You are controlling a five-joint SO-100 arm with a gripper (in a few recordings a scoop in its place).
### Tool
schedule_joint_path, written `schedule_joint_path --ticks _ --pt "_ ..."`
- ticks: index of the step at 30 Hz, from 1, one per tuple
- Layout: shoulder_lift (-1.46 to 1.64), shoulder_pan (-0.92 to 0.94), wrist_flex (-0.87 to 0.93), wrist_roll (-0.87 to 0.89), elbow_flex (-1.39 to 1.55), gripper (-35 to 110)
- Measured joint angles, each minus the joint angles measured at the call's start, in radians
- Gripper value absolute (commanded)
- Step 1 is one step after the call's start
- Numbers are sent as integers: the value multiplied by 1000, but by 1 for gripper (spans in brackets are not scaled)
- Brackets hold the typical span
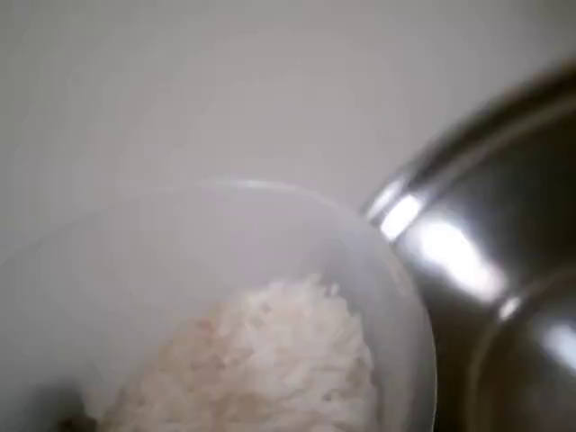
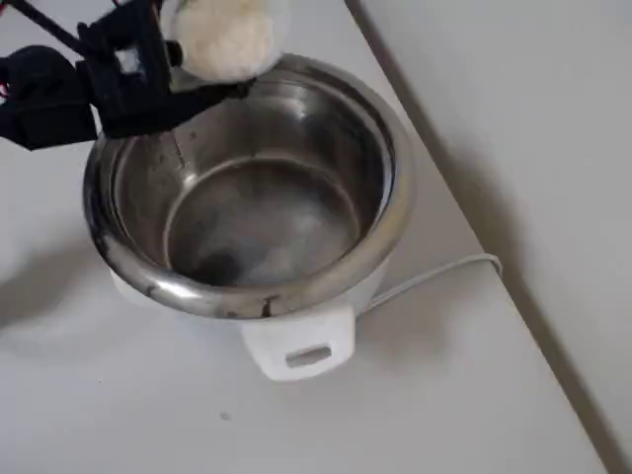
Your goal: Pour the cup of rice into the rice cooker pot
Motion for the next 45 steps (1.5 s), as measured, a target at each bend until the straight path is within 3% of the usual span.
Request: schedule_joint_path --ticks 18,45 --pt "-2 -28 146 736 -60 15" --pt "0 20 195 1193 -112 10"
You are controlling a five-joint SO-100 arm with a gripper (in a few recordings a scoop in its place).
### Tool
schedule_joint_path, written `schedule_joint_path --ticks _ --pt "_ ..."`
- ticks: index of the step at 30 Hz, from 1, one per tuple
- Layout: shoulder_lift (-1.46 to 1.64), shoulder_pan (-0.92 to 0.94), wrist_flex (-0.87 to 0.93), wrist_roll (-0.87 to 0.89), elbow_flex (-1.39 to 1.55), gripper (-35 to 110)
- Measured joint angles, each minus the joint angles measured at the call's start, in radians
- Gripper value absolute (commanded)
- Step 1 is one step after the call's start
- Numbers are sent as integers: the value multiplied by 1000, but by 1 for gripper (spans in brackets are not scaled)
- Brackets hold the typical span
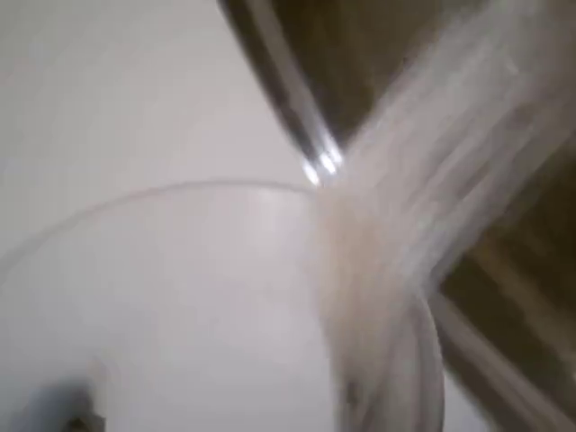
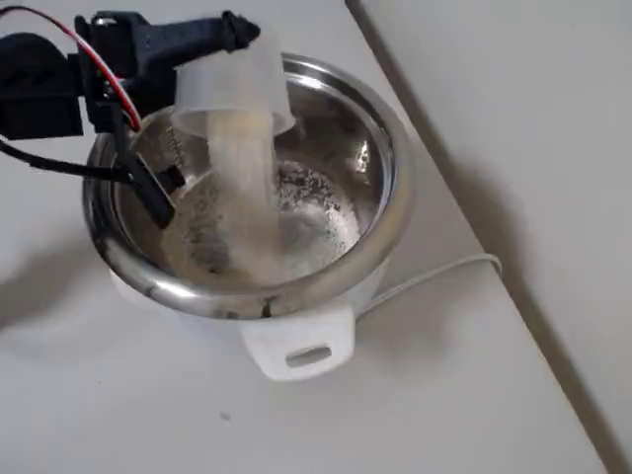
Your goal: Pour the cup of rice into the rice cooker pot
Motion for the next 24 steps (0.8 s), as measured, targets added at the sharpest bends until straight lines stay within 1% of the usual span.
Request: schedule_joint_path --ticks 11,15,19,24 --pt "-8 3 0 127 -38 10" --pt "-15 5 0 137 -41 10" --pt "-25 5 0 75 -44 10" --pt "-28 3 0 -120 -64 10"
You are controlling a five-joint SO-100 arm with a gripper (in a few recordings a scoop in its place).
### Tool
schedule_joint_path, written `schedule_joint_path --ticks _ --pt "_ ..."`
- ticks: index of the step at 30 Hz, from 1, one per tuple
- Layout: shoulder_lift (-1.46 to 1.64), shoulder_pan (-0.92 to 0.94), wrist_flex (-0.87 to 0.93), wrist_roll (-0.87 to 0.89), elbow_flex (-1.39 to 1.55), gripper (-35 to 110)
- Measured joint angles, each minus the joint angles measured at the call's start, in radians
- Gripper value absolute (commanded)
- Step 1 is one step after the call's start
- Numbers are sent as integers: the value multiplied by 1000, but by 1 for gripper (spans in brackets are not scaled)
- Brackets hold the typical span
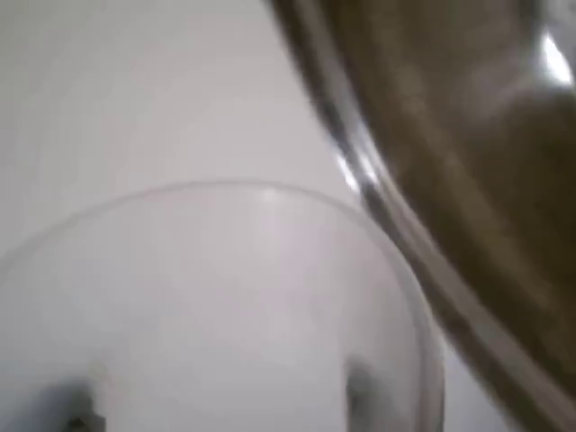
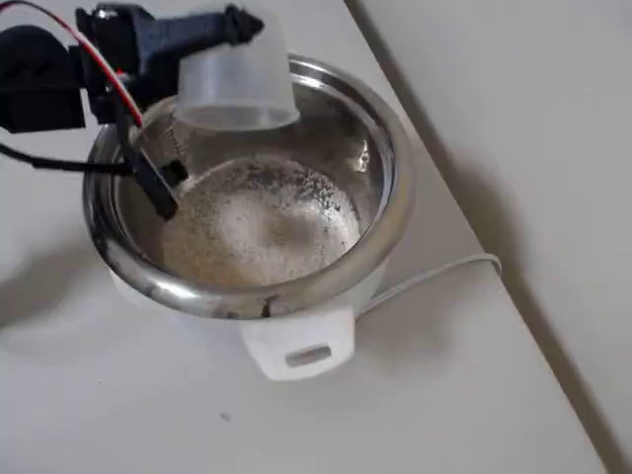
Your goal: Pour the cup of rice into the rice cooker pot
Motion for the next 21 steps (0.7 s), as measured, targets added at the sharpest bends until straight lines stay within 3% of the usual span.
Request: schedule_joint_path --ticks 14,21 --pt "0 -328 77 -1085 5 10" --pt "40 -436 -29 -1516 249 15"
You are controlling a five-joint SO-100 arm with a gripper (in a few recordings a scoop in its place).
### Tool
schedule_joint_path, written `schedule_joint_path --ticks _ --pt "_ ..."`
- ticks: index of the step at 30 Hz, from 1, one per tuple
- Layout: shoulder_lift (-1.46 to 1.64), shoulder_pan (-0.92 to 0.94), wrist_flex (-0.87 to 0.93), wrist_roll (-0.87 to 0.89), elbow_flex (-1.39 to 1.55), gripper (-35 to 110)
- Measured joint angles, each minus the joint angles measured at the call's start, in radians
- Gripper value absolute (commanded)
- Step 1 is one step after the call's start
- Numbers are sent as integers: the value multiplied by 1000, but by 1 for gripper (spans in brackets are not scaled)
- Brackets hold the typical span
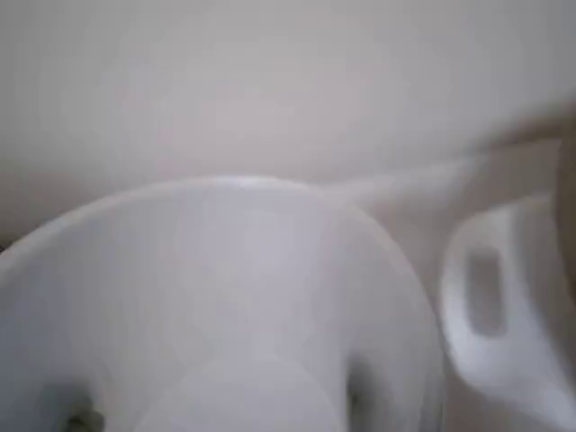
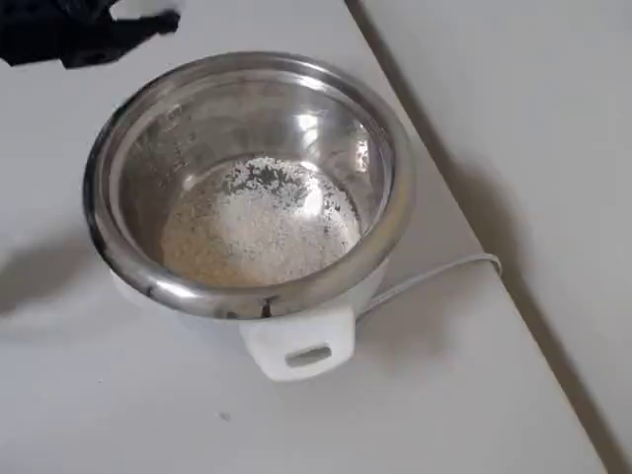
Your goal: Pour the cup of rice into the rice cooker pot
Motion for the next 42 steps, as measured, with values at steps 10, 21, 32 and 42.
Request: schedule_joint_path --ticks 10,21,32,42 --pt "15 -74 -558 -232 525 26" --pt "-657 -115 -1367 -345 594 39" --pt "-1270 -80 -1697 -557 77 55" --pt "-1308 -43 -1756 -571 40 55"
